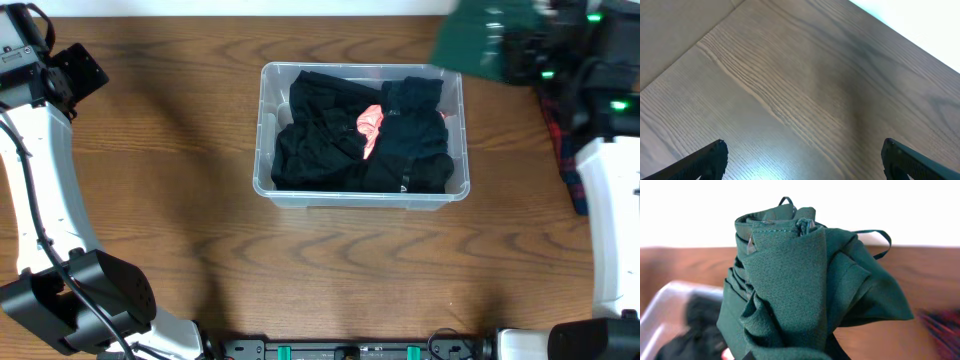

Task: Pack container
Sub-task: 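Lift the green garment and carry it into the bin, then lower the green garment into the bin's left side and release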

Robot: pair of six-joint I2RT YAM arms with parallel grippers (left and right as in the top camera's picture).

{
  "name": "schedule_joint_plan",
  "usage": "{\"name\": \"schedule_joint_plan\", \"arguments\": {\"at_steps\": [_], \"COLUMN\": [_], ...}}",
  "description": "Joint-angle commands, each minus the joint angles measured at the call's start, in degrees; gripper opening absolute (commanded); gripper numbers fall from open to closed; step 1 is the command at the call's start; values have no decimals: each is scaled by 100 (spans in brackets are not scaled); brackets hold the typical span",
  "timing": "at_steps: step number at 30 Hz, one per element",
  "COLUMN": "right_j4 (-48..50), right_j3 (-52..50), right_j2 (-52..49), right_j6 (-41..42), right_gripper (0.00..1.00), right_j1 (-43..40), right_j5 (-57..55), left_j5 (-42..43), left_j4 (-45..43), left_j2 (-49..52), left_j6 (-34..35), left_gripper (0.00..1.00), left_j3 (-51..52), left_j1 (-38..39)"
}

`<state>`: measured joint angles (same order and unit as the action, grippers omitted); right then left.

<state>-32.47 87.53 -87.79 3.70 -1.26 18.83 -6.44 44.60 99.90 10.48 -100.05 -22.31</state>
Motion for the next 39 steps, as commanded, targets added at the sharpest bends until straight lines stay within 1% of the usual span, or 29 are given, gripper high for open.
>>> {"name": "schedule_joint_plan", "arguments": {"at_steps": [1, 5, 9, 13, 20, 24, 33, 39], "right_j4": [-11, 186, 457, 520, 841, 870, 863, 752], "right_j3": [52, 52, 52, 52, 52, 52, 52, 50], "right_j2": [-33, -304, -640, -990, -1631, -1891, -2142, -2166], "right_j6": [-726, -678, -278, 234, 846, 1099, 1130, 1128], "right_gripper": [1, 1, 1, 1, 1, 1, 1, 1], "right_j1": [680, 1370, 1849, 2155, 2385, 2494, 2765, 2769], "right_j5": [402, 122, 37, -105, 11, 4, -9, -415], "left_j5": [-70, -70, -70, -70, -70, -70, -70, -70], "left_j4": [-2, -2, -2, -2, -2, -2, -2, -2], "left_j2": [-20, -20, -20, -20, -20, -20, -20, -20], "left_j6": [-17, -17, -17, -17, -17, -17, -17, -17], "left_gripper": [98, 98, 98, 98, 98, 98, 98, 98], "left_j3": [-15, -15, -15, -15, -15, -15, -15, -15], "left_j1": [-17, -17, -17, -17, -17, -17, -17, -17]}}
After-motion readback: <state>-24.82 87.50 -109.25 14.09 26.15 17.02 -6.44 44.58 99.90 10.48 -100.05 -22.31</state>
